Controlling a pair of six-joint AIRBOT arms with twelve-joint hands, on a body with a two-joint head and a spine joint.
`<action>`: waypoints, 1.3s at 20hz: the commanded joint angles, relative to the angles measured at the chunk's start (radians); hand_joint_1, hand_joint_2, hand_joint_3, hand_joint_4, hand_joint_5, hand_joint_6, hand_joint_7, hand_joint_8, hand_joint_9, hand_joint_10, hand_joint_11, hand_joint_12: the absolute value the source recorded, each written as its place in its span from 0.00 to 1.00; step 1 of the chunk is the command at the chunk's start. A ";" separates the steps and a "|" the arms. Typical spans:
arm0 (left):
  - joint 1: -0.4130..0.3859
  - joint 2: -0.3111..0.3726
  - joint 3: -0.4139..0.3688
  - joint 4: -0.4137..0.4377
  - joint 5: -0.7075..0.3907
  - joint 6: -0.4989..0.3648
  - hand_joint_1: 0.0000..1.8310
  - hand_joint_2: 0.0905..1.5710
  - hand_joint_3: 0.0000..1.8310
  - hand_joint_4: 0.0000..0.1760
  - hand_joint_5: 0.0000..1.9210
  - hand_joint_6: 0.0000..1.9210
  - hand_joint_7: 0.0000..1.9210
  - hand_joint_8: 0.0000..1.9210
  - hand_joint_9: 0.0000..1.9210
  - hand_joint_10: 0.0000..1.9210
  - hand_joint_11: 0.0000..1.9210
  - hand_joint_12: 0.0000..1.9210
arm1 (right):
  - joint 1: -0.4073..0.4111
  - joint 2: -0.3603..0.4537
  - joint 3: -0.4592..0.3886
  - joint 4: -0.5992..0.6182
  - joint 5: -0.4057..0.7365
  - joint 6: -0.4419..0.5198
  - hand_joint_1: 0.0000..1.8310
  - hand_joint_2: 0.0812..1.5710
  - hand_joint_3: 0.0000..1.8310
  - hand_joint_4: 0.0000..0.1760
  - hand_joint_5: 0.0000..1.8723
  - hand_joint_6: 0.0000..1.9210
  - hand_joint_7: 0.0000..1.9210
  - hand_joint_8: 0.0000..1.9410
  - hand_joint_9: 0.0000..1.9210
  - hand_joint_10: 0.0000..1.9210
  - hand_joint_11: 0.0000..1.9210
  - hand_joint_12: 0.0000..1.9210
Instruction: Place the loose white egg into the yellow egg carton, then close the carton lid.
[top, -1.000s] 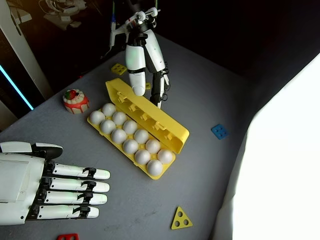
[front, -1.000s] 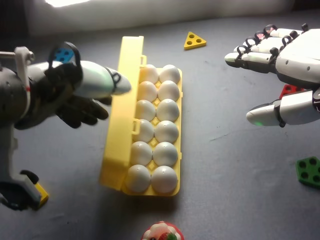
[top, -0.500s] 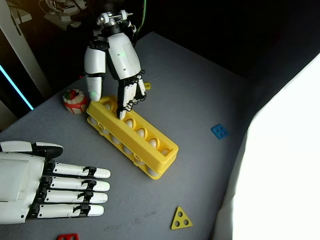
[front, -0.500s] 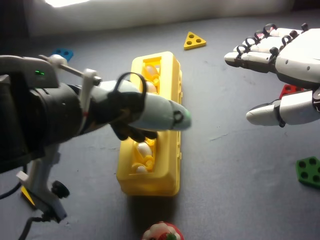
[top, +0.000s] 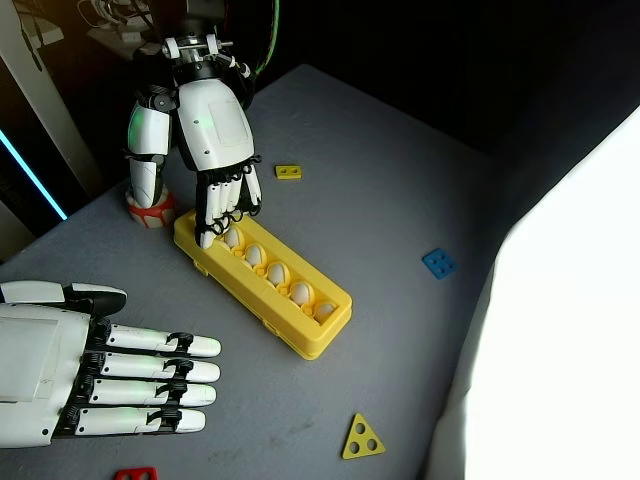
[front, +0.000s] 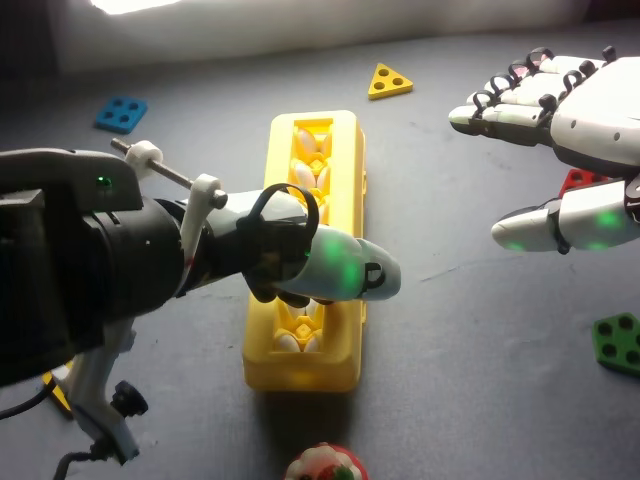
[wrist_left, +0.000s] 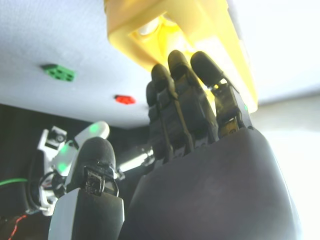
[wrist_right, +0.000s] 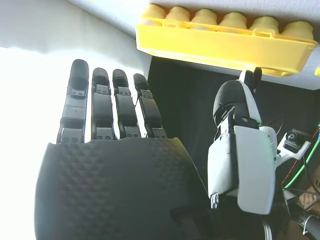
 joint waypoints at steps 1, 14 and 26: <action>-0.024 -0.001 0.011 0.038 0.036 0.012 0.11 0.82 0.00 0.00 0.25 0.00 0.31 0.00 0.27 0.01 0.00 0.74 | 0.006 0.004 -0.002 0.004 0.118 0.006 0.10 0.71 0.00 0.00 0.05 0.00 0.04 0.00 0.05 0.00 0.00 0.28; -0.140 0.038 0.224 0.037 0.123 0.530 0.09 0.83 0.00 0.00 0.27 0.01 0.35 0.01 0.32 0.03 0.00 0.76 | 0.005 0.004 -0.002 0.004 0.119 0.006 0.11 0.73 0.00 0.00 0.17 0.05 0.18 0.02 0.13 0.07 0.00 0.52; -0.206 0.123 0.217 0.110 0.189 0.552 0.04 0.85 0.00 0.00 0.49 0.97 0.55 0.99 0.55 1.00 0.48 1.00 | 0.003 0.004 -0.002 0.004 0.119 0.005 0.00 0.80 0.00 0.94 0.69 0.98 0.71 0.97 0.71 1.00 0.70 1.00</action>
